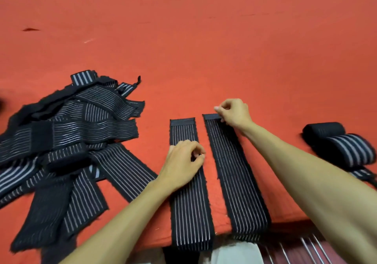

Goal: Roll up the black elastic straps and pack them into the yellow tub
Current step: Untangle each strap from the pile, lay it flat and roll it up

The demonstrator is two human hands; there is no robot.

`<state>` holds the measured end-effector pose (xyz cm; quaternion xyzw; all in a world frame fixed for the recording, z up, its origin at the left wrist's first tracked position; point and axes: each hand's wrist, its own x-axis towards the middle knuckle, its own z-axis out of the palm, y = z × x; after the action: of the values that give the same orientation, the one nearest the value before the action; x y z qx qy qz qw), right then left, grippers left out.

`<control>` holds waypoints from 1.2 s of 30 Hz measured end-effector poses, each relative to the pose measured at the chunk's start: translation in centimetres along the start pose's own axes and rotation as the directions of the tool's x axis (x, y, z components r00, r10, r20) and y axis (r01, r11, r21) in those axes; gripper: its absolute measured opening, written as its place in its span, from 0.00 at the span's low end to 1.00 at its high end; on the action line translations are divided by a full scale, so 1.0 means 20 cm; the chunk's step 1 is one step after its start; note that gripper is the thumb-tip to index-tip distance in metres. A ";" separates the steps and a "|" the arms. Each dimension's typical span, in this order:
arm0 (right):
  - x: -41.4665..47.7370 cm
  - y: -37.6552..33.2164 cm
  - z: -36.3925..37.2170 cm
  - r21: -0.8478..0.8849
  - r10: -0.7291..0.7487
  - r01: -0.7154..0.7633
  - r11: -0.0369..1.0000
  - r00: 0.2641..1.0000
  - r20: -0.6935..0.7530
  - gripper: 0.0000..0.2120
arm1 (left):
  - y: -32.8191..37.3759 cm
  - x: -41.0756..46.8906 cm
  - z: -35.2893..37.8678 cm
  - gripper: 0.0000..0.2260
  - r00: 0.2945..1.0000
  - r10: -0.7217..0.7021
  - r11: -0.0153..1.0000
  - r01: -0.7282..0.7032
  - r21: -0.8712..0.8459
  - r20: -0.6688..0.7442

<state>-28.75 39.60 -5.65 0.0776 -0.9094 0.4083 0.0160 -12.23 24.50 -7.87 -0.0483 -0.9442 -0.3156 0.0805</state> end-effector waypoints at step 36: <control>-0.57 -0.29 -0.54 0.869 -0.138 -0.267 0.418 0.926 0.351 0.06 | 0.43 -0.10 0.00 0.07 0.954 -0.140 0.744 0.278 -0.607 0.264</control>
<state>-17.06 45.26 4.74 0.1134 -0.5328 0.8104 -0.2156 -8.93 31.35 -3.16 0.0022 -0.7832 -0.6175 -0.0727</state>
